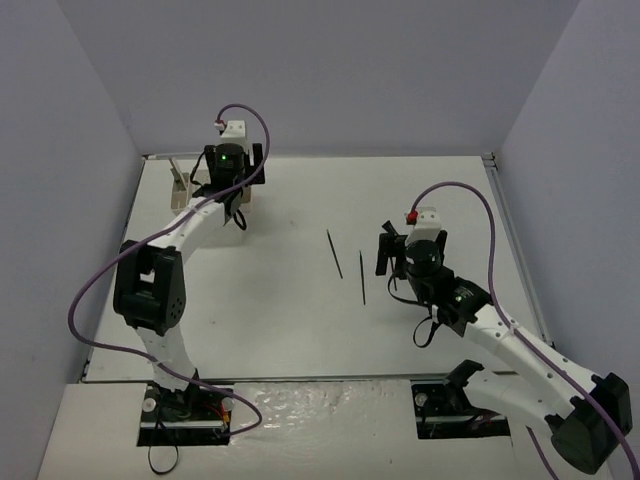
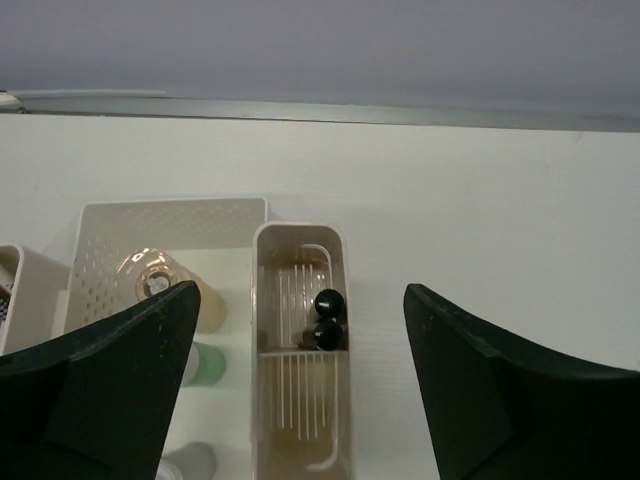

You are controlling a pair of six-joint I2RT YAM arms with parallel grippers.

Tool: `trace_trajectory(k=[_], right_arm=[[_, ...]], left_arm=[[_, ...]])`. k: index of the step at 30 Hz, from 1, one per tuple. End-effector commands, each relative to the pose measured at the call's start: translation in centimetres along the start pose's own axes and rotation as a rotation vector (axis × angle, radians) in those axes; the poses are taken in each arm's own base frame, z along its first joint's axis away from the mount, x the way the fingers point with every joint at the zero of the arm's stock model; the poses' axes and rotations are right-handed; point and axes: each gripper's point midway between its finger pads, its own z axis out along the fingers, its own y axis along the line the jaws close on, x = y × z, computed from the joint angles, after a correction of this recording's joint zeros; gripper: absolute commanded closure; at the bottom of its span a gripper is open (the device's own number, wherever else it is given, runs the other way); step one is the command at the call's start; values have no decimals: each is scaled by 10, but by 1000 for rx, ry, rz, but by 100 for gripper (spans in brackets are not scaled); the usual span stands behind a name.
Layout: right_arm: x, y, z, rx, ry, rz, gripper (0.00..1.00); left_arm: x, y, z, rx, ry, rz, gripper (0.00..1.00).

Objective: Organize the makeup

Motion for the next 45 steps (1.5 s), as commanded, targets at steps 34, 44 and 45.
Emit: trace_trajectory(k=[34,44,45], right_arm=[[103,-69,116,143,526,31,73],[110,-70,113,142,555,26,91],[107,-70,112,143,546,24,96]], left_arm=[[64,16,-255,282,243,-122,3],[65,11,-255,309,254,-138,3],[65,9,-255,313,257,-147,3]])
